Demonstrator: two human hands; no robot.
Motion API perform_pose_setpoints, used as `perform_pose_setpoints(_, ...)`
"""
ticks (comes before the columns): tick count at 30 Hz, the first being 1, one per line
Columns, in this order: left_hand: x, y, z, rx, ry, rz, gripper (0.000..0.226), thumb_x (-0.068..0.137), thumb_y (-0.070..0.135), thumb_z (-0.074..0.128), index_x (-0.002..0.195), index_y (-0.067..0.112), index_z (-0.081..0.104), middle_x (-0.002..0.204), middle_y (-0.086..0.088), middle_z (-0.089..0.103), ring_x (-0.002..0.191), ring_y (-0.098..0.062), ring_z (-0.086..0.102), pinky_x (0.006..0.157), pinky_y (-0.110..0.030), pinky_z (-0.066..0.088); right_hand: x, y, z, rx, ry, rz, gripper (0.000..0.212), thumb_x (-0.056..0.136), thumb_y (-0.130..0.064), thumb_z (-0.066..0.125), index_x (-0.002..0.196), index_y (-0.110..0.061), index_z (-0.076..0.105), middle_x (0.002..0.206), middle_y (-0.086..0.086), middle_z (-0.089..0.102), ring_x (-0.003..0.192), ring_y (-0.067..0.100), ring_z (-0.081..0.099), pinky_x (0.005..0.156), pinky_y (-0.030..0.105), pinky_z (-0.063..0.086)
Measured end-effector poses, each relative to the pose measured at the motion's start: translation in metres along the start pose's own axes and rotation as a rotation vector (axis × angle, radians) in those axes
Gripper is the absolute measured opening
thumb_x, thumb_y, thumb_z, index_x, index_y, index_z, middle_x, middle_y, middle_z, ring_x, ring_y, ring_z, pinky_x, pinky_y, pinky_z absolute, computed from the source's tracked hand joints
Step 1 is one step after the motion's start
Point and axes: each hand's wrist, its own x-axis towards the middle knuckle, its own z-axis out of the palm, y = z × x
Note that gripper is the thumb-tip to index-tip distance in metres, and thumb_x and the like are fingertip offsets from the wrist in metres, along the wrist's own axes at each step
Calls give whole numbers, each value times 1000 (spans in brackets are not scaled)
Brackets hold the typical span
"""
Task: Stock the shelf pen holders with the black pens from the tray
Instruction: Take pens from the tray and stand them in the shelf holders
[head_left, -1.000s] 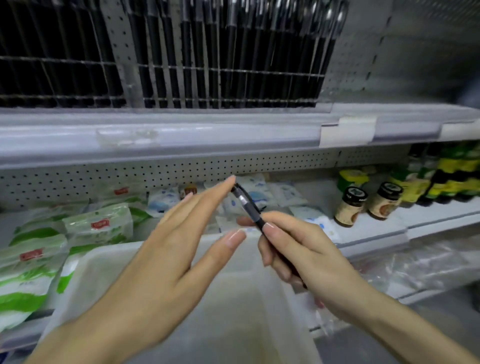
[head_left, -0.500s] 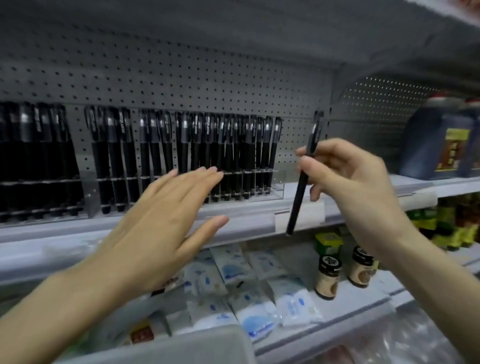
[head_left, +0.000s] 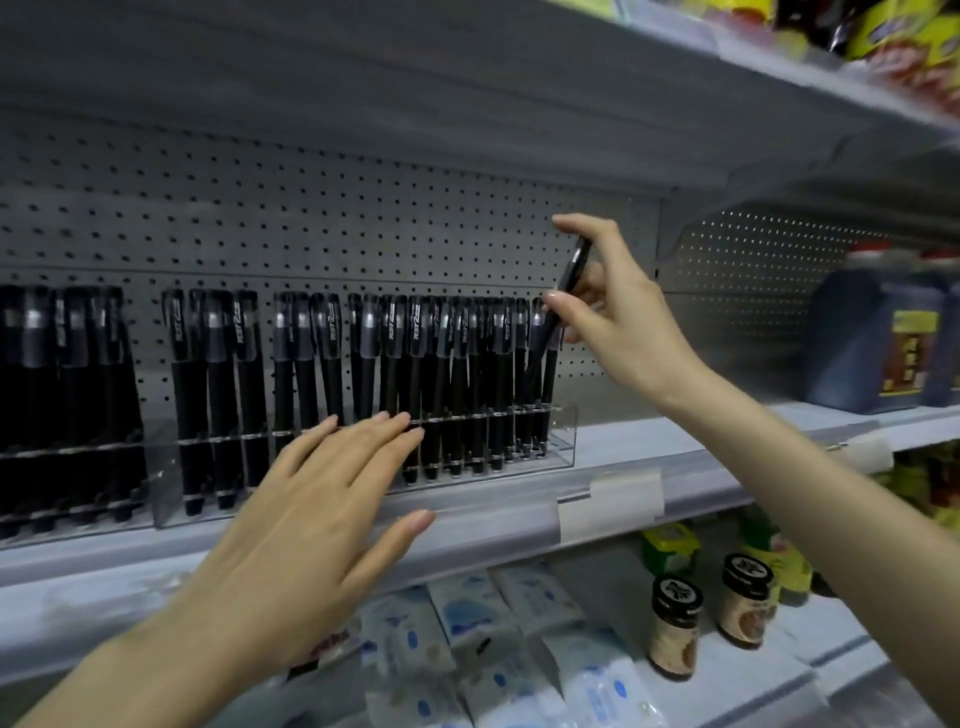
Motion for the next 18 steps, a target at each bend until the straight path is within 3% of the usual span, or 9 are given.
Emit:
perform_pose_setpoints(2, 0, -2, 2, 4, 11, 15, 59, 100, 55, 26, 140, 17, 47, 142, 4, 48, 132, -7, 33, 113, -24, 9, 0, 2, 1, -84, -22, -24, 54, 94, -17, 56, 138, -35, 30, 83, 19, 63, 70, 28, 62, 74, 49, 53)
perform_pose_setpoints(5, 0, -4, 5, -7, 24, 22, 59, 100, 55, 25, 139, 17, 48, 142, 4, 49, 131, -8, 34, 112, -27, 13, 0, 3, 2, -112, -28, -37, 56, 94, -19, 56, 139, -36, 28, 84, 23, 62, 71, 32, 61, 74, 51, 52)
perform_pose_setpoints(12, 0, -7, 10, -14, 43, 23, 60, 100, 55, 24, 140, 15, 47, 142, 3, 49, 132, -8, 36, 112, -28, 14, 7, 3, 11, -97, -36, -36, 59, 94, -20, 56, 141, -33, 23, 83, 23, 62, 67, 30, 57, 72, 45, 51)
perform_pose_setpoints(16, -1, -8, 11, -15, 39, 17, 60, 100, 55, 24, 141, 17, 44, 143, 5, 47, 133, -6, 34, 113, -28, 14, 13, 4, 11, -71, -59, -47, 56, 94, -18, 57, 140, -29, 28, 82, 17, 62, 62, 17, 54, 70, 30, 48)
perform_pose_setpoints(18, -1, -9, 11, -18, 40, 18, 60, 100, 55, 24, 142, 18, 43, 144, 6, 46, 133, -5, 34, 113, -27, 13, 12, 5, 10, -40, -94, -28, 55, 93, -18, 59, 139, -28, 30, 81, 21, 60, 67, 20, 56, 74, 33, 50)
